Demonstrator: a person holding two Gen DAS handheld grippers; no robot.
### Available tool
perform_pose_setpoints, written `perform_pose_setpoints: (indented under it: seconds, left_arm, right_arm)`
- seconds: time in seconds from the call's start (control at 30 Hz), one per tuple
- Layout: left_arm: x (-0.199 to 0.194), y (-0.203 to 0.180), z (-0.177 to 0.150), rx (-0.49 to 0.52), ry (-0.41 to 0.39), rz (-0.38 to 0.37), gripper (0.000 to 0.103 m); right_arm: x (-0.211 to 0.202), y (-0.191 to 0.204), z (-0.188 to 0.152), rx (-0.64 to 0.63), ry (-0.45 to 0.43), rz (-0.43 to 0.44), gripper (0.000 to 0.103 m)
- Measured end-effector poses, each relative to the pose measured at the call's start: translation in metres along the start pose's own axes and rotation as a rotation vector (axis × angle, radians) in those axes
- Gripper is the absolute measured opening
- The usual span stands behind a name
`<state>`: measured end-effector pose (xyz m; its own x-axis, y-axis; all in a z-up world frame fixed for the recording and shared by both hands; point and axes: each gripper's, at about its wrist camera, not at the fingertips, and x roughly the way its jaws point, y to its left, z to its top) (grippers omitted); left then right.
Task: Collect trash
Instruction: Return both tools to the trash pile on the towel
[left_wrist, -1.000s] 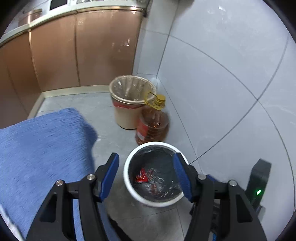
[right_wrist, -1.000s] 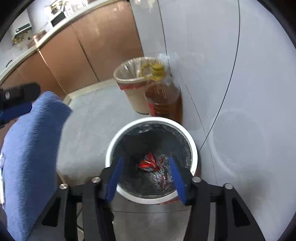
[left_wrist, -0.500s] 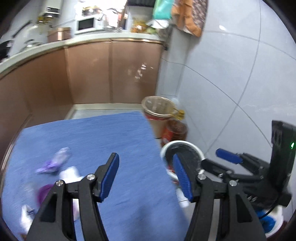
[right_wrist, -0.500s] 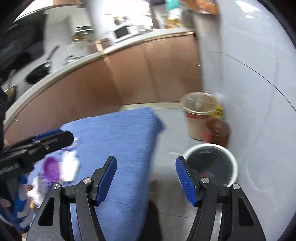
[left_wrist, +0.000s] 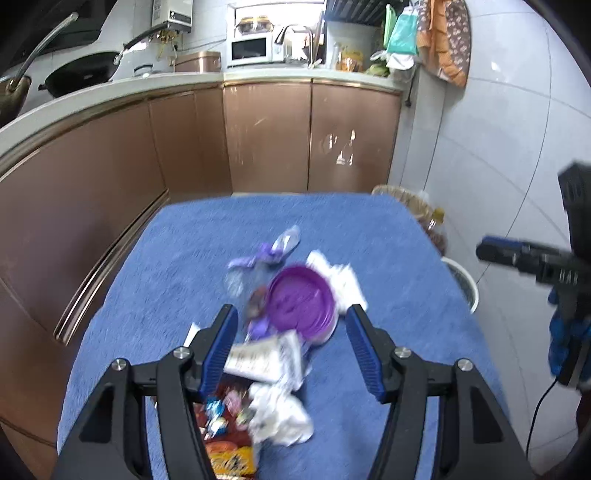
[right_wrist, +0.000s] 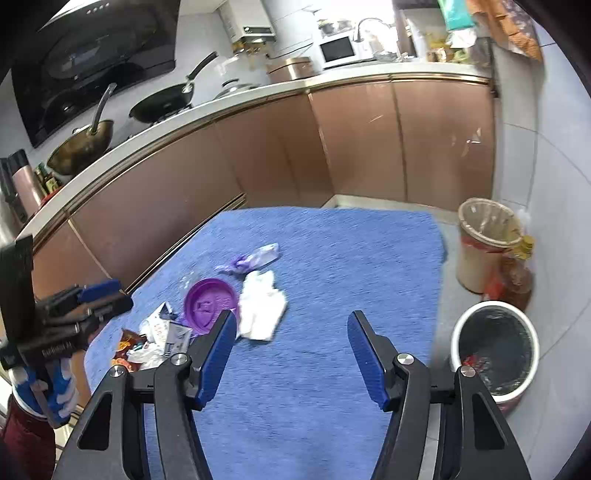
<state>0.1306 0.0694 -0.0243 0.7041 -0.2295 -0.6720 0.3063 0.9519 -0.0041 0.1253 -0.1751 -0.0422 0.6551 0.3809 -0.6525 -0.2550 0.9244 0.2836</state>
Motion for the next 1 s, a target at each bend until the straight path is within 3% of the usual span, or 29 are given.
perform_pose_setpoints:
  seconds: [0.1, 0.2, 0.37, 0.53, 0.73, 1.0]
  left_arm:
    - [0.010, 0.003, -0.015, 0.013, 0.025, 0.036, 0.064]
    - [0.015, 0.012, -0.026, -0.017, 0.042, 0.019, 0.064]
    - [0.016, 0.054, -0.025, -0.071, 0.059, 0.019, 0.064]
    - [0.033, 0.103, -0.026, -0.097, 0.128, 0.029, 0.064]
    - [0.030, 0.109, -0.028, -0.191, 0.146, -0.155, 0.064]
    - [0.040, 0.084, -0.013, -0.184, 0.134, -0.198, 0.064]
  right_arm:
    - [0.013, 0.014, -0.002, -0.018, 0.026, 0.028, 0.060]
    - [0.026, 0.024, -0.006, -0.039, 0.055, 0.050, 0.060]
    - [0.037, 0.033, -0.010, -0.064, 0.092, 0.101, 0.060]
    - [0.057, 0.043, -0.011, -0.094, 0.132, 0.128, 0.060]
    - [0.083, 0.047, -0.008, -0.074, 0.172, 0.178, 0.060]
    - [0.117, 0.049, -0.005, -0.102, 0.206, 0.153, 0.055]
